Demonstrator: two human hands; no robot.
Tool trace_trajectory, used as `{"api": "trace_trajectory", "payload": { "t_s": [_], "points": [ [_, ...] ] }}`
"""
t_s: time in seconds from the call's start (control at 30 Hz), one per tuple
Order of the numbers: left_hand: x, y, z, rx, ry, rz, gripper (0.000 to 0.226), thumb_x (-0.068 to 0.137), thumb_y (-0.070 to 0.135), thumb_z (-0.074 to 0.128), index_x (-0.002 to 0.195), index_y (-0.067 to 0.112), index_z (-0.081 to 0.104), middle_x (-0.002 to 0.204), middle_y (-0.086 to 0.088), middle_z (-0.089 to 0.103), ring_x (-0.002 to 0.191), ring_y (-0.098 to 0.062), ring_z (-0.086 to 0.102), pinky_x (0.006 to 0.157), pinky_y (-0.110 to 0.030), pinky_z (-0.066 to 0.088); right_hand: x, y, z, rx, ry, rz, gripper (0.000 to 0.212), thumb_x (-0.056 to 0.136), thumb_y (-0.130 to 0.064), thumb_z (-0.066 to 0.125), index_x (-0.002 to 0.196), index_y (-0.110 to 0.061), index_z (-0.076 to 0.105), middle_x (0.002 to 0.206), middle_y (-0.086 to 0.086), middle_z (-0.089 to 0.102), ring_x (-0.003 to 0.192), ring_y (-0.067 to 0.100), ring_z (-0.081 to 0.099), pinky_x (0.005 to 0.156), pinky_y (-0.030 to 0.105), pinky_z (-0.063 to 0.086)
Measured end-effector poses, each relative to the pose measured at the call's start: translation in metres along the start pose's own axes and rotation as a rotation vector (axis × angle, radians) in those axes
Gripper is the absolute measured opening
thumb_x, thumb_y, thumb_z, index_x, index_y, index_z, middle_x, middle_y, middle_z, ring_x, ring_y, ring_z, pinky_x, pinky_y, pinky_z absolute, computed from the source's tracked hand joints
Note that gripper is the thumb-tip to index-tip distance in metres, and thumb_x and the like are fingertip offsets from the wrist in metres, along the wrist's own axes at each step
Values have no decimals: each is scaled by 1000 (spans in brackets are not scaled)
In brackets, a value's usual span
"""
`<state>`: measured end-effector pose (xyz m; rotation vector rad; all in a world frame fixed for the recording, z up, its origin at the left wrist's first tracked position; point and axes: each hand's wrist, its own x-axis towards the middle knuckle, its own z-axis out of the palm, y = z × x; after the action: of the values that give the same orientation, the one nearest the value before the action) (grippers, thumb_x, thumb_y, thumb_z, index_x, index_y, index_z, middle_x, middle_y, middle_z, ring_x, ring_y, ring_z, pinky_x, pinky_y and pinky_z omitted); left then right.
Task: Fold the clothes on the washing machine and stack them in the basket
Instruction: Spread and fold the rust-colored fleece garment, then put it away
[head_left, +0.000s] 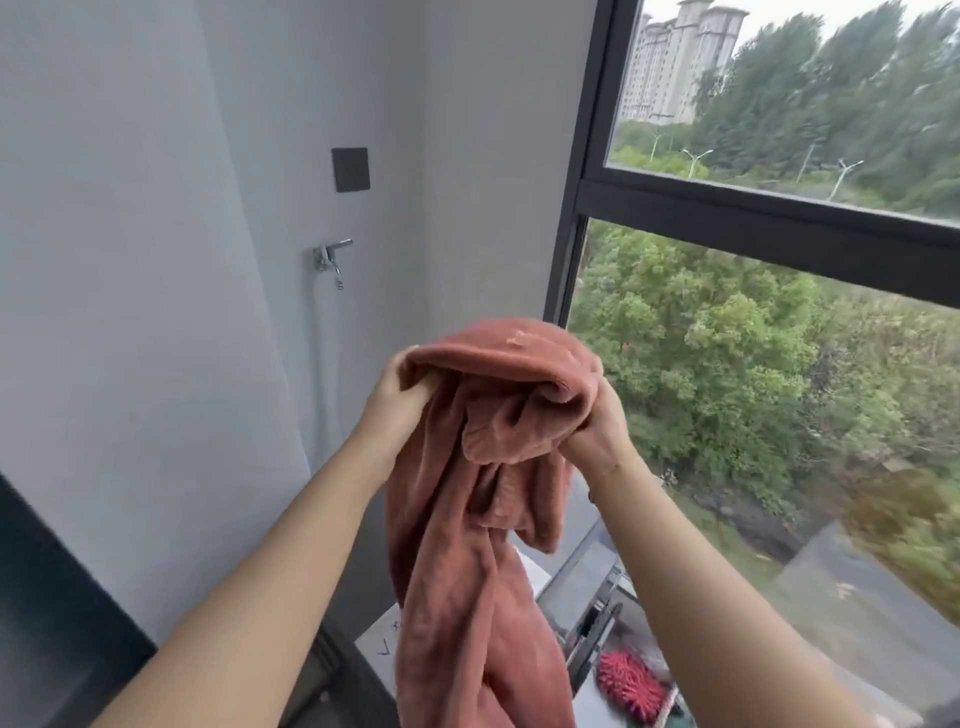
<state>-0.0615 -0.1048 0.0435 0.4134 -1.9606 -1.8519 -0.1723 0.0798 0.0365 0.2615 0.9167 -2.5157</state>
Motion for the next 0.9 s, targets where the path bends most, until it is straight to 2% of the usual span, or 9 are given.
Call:
{"api": "trace_trajectory", "payload": {
  "t_s": [0.1,0.2,0.27,0.33,0.43,0.53,0.6,0.73,0.9],
  "points": [
    [28,-80,-9,213,-11,-292,57,85,30,67,137,25,45,139,3,51,121,-16,53,104,-39,43,44,37,-40,-112,233,293,23,94,-24,45,107,-10,58,91,7,66,91,22,61,90,32,48],
    [35,-126,-5,236,-75,-458,39,91,10,60,129,16,53,128,2,53,107,-11,53,74,-19,44,73,69,-87,-189,355,370,29,96,-22,41,121,-11,51,113,10,56,117,24,54,102,34,41],
    [47,-142,-4,279,-131,-474,33,92,4,57,123,14,58,121,-3,56,99,-9,51,64,-15,38,81,84,-102,-265,374,381,20,95,-18,42,106,-7,54,101,9,57,95,21,58,82,30,48],
    [66,-150,-4,286,-161,-457,30,92,3,57,118,16,60,117,-5,58,89,-5,53,65,-16,39,83,97,-111,-469,385,323,13,93,-14,48,98,-8,57,91,5,58,76,15,56,64,25,46],
    [97,-166,10,307,-230,-443,40,87,2,62,121,21,55,120,-4,55,87,-6,55,73,-21,43,76,114,-125,-909,331,197,34,87,-12,60,120,-16,55,102,2,58,85,13,59,61,23,48],
    [117,-177,32,419,-356,-290,73,79,-3,67,140,28,40,132,-5,37,105,-15,52,90,-25,45,74,129,-136,-1439,257,188,62,77,-20,68,134,-28,44,129,6,38,121,24,44,93,30,45],
    [129,-188,41,607,-374,-140,78,77,-4,63,142,32,40,143,-7,24,128,-23,37,108,-30,34,71,140,-137,-1698,287,157,69,77,-21,66,139,-30,35,133,5,32,127,27,33,101,36,37],
    [144,-204,39,1102,-392,-38,67,81,5,54,137,42,44,155,0,13,137,-28,21,109,-42,30,66,161,-140,-1831,433,49,69,80,-8,59,140,-29,31,133,-1,34,123,24,35,94,41,46],
    [175,-217,16,1164,-418,-42,63,80,4,52,130,42,47,151,1,24,134,-28,24,110,-43,28,73,154,-141,-1684,619,-125,37,82,-3,51,115,-15,60,116,5,57,113,28,53,89,36,45]
  ]
}}
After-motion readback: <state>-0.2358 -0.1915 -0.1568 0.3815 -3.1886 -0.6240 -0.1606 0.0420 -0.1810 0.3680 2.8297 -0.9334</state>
